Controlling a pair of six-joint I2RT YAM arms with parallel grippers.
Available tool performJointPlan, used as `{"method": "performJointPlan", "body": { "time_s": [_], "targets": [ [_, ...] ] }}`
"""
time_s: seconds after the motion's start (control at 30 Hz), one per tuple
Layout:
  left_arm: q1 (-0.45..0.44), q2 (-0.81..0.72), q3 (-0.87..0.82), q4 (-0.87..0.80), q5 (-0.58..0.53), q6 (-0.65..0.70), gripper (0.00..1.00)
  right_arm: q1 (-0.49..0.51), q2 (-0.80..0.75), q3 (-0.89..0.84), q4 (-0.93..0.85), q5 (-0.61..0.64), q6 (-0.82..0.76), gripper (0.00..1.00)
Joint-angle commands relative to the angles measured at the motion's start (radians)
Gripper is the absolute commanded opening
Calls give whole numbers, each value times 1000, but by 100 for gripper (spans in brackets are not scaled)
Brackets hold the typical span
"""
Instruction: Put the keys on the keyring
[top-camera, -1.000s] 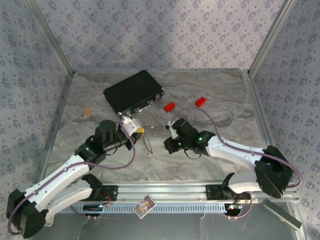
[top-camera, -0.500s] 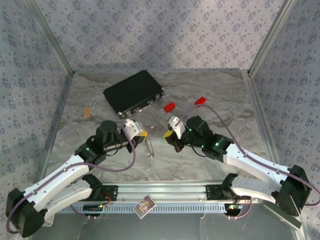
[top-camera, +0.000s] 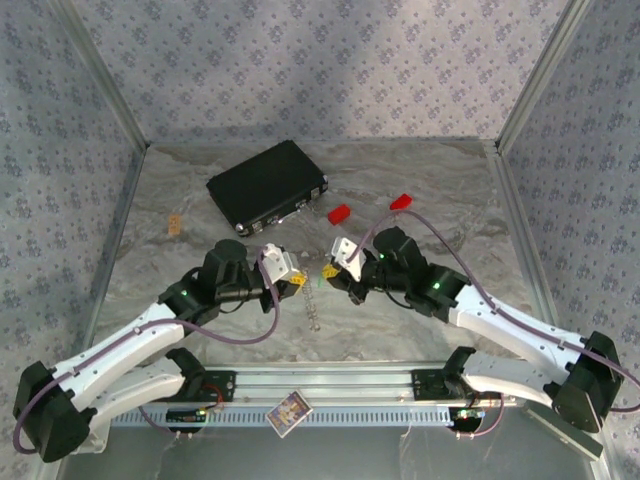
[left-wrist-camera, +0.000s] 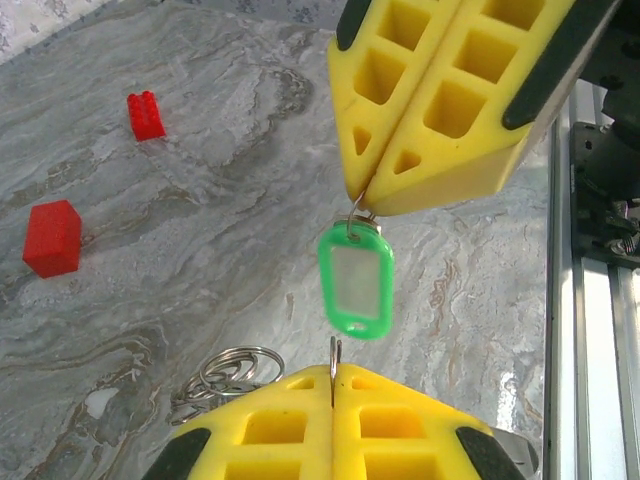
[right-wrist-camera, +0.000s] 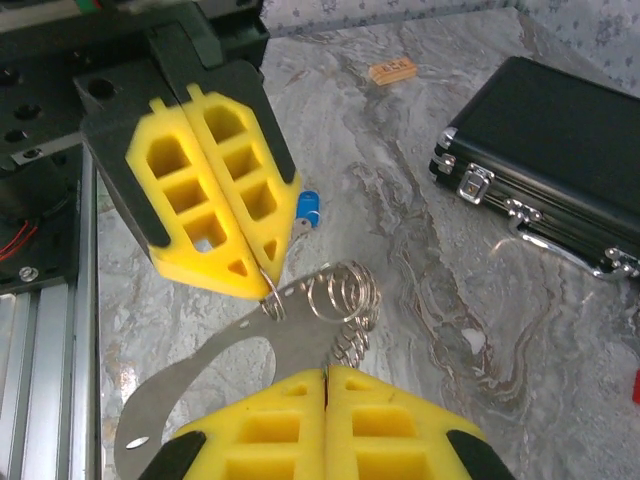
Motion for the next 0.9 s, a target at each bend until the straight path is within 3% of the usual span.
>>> {"method": "performJointPlan", "body": {
  "time_s": [0.0, 0.87],
  "targets": [
    [-9, 4, 50, 14, 42, 16, 0, 18, 11, 40, -26, -14, -40, 0],
    [-20, 16, 49, 26, 40, 26, 0, 44, 101, 55, 25, -62, 49, 0]
  ]
}}
